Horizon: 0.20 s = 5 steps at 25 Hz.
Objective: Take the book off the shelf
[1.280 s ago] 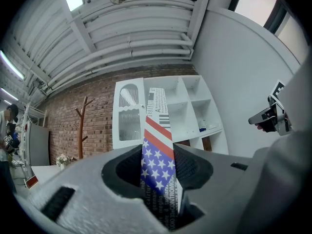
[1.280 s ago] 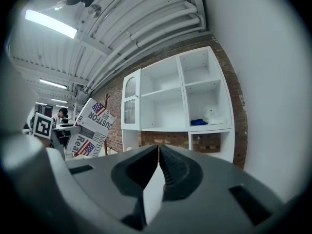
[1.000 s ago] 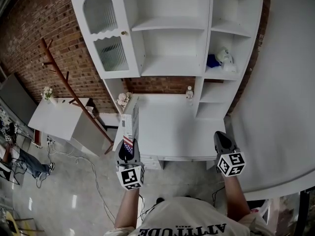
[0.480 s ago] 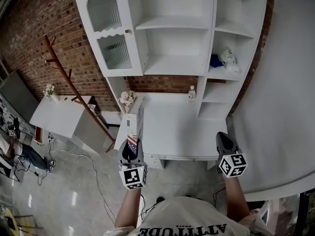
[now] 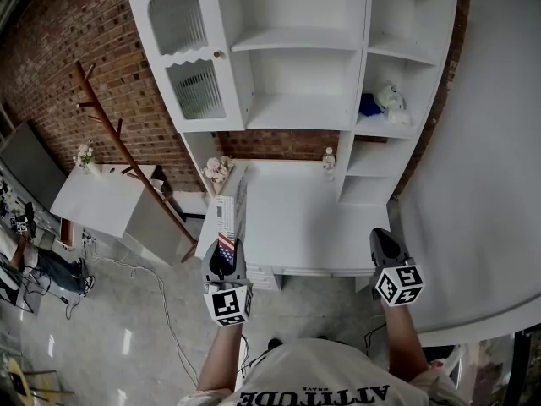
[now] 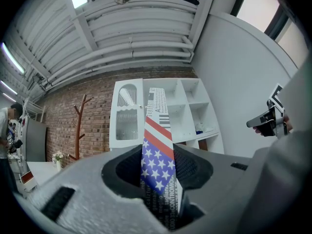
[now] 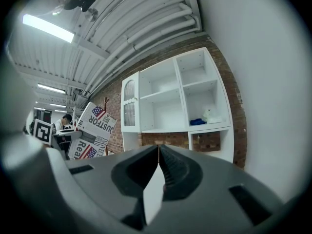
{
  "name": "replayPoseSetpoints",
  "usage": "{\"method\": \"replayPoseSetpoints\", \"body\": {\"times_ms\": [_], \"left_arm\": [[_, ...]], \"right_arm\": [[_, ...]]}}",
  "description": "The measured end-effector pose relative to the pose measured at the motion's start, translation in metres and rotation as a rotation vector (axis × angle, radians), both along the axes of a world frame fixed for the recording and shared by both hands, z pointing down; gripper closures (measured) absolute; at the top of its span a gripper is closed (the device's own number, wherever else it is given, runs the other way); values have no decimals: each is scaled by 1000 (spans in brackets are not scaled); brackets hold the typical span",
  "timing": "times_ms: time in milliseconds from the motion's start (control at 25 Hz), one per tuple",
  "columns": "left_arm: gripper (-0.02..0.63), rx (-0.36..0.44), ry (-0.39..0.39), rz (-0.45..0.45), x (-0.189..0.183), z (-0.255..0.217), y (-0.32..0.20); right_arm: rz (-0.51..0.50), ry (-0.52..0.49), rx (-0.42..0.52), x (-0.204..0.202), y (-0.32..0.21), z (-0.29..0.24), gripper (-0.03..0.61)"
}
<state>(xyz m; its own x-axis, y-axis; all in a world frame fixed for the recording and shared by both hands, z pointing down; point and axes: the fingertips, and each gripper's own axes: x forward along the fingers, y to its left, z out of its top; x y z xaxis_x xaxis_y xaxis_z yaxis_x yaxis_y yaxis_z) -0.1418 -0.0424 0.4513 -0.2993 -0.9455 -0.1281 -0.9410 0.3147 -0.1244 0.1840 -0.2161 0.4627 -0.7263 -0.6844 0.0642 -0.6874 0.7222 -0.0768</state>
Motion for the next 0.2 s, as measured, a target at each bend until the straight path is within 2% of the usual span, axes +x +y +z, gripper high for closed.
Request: {"method": "replayPoseSetpoints", "body": {"times_ms": [200], "left_arm": [[437, 3, 1, 6, 2, 0, -1]], "right_arm": [[-13, -4, 2, -2, 4, -4, 548]]}}
